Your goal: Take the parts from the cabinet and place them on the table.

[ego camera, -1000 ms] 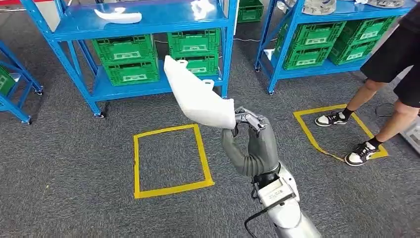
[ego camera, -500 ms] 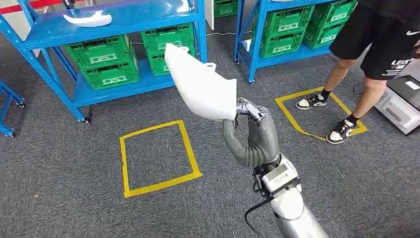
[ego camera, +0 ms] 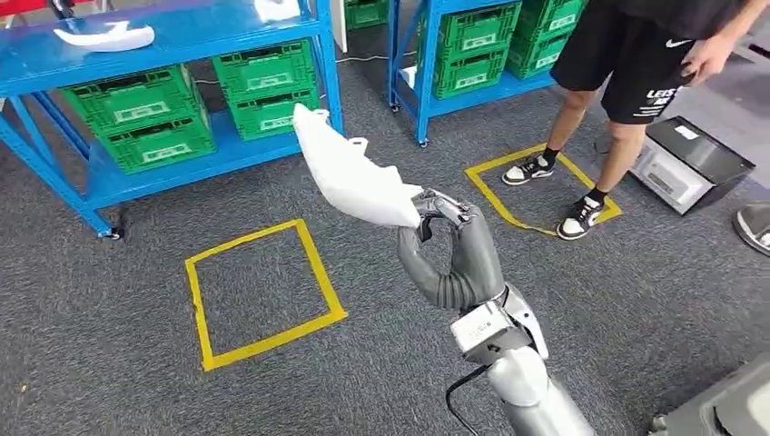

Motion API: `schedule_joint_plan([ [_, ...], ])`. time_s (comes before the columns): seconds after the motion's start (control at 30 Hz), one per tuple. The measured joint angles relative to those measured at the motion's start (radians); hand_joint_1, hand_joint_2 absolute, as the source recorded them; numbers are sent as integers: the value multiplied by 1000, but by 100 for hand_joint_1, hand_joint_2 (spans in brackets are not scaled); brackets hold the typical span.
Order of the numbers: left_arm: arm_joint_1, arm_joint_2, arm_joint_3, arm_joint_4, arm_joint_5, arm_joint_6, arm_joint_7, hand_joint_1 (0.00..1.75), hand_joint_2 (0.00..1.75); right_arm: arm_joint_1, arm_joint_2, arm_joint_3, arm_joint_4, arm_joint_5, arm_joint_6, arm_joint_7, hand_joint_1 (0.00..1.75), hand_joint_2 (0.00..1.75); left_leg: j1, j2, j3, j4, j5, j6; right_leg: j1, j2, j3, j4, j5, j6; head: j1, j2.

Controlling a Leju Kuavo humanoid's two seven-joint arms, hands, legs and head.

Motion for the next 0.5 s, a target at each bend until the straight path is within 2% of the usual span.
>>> schedule_joint_plan([
  [0.03,1,-1,0,0,6,1,-3,0,175,4,1,5,1,12,-2,0,175,175,1,11,-3,3,0,0,-4,-3,-16,35,-2,5,1,0],
  [0.07,1,-4,0,0,14,4,-6,0,175,8,2,12,1,31,-4,2,175,175,3,23,-5,8,-2,-2,-8,-6,-10,21,18,9,0,0],
  [0.1,1,-8,1,0,16,8,-8,0,175,8,5,19,0,50,-7,11,175,175,7,35,-7,13,-4,-7,-12,-13,23,-41,58,14,0,0],
  [0.13,1,-10,1,0,17,10,-9,0,175,8,9,27,-1,63,-10,20,175,175,11,45,-8,19,-8,-12,-15,-24,69,-126,99,18,0,0],
  [0.17,1,-12,1,0,17,11,-8,0,175,7,13,34,-4,74,-13,30,175,175,14,54,-8,28,-14,-20,-17,-54,120,-216,133,22,1,0],
  [0.2,1,-8,2,-1,17,12,-8,0,175,6,16,43,-8,83,-13,38,175,175,5,61,-12,35,-20,-31,-6,-84,130,-242,113,18,3,0],
  [0.23,1,-12,2,-1,17,12,-8,0,175,8,19,47,-14,87,-14,39,175,175,5,67,-11,38,-23,-37,-9,-70,125,-244,121,4,1,0],
  [0.33,0,-13,2,-1,11,13,-4,0,175,7,24,57,-23,102,-18,58,175,175,7,90,-3,28,-16,-54,-5,-42,114,-243,126,-17,2,0],
  [0.37,-1,-13,2,-1,3,11,2,0,175,9,25,61,-30,117,-21,73,175,175,12,77,-11,34,-26,-63,-11,-33,117,-249,133,-28,2,0],
  [0.4,0,-13,2,-2,-5,9,8,0,175,8,26,65,-38,140,-27,92,175,175,12,38,-20,62,-53,-64,-10,-28,116,-250,135,-34,1,0],
  [0.43,1,-12,1,-2,-15,5,16,0,175,9,31,71,-49,171,-34,125,175,175,12,8,-48,129,-95,-64,-10,-20,114,-251,137,-39,0,0],
  [0.47,3,-8,0,-2,-23,-1,22,0,175,14,34,81,-66,200,-34,153,175,175,10,-8,-86,214,-136,-64,-8,-10,111,-250,138,-41,0,0],
  [0.5,7,-5,0,-2,-31,-4,26,0,175,21,36,97,-83,225,-34,177,175,175,10,-12,-119,286,-164,-63,-5,0,109,-250,139,-44,0,0],
])
